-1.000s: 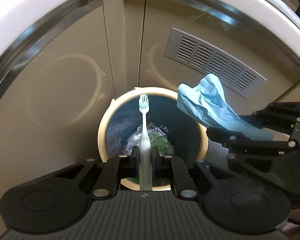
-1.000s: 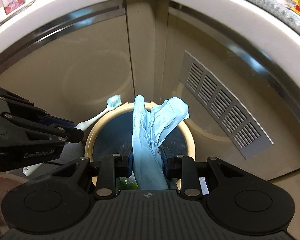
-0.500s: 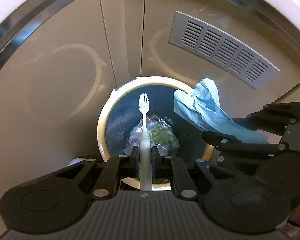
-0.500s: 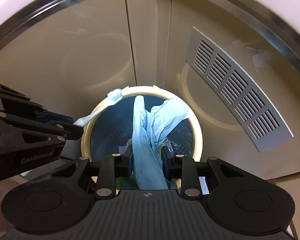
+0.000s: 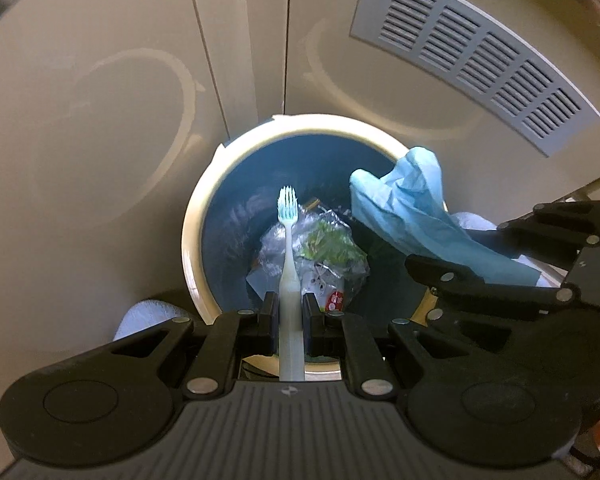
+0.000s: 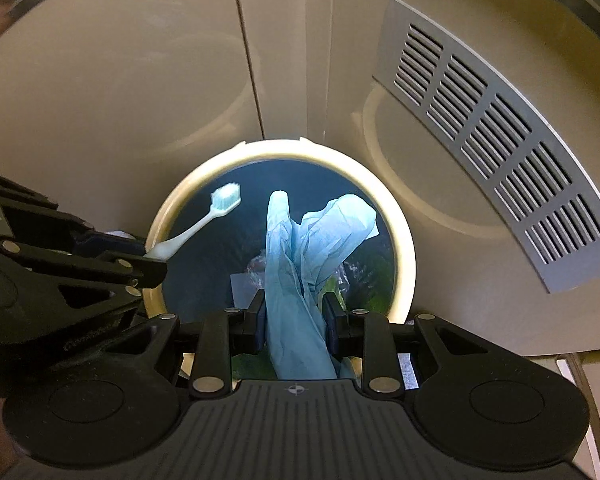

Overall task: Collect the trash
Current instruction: 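Open the right gripper dropping the glove while the left releases the toothbrush into the bin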

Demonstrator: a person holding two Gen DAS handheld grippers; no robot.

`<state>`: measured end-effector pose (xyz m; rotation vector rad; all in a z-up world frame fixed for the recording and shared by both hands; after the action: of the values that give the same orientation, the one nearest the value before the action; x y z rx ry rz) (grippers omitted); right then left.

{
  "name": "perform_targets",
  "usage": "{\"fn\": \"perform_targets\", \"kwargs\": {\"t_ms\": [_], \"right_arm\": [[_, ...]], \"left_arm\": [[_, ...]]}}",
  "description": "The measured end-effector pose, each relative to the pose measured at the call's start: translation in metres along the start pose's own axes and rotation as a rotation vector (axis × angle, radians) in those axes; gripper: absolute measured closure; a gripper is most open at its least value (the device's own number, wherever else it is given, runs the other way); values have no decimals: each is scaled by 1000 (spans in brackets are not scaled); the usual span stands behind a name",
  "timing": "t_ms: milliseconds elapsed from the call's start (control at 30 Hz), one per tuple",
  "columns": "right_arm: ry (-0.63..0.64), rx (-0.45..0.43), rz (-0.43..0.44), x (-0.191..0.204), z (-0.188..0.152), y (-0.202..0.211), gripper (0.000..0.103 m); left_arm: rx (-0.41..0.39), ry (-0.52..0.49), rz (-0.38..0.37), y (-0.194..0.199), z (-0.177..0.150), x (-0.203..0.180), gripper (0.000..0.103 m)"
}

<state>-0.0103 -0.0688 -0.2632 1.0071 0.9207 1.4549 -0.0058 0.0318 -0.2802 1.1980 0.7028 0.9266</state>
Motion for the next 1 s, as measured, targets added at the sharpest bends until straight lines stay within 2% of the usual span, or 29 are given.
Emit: {"fn": "perform_targets", "kwargs": {"t_ms": [433, 800, 867, 933, 967, 1000], "right_arm": [[-54, 68, -12, -10, 0, -26, 72], [-46, 83, -29, -7, 0, -34, 70], [-60, 89, -26, -8, 0, -34, 64], [-80, 103, -24, -12, -1, -36, 61], [-94, 114, -35, -16, -1, -39, 60], [-116, 126, -41, -19, -1, -41, 59]], "left_arm": [[67, 21, -26, -25, 1, 3, 90], [100, 29, 3, -43, -1, 4, 90], [83, 16, 15, -42, 0, 3, 84], [68, 7, 37, -41, 1, 3, 49], [59, 6, 66, -40, 1, 4, 42], [53, 7, 89, -39, 1, 5, 27]]}}
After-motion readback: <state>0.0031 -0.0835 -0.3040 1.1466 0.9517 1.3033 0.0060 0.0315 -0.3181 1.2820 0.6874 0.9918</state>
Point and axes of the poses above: each gripper's, at about its wrist camera, not at the fingertips, and y roughly against the way its jaws point, x to its left, z to its top, the point moved 5 cm from there along -y, roughly the way its jaws point, and after that the axes turned 8 degrees about -y, right-handed, at the moved point
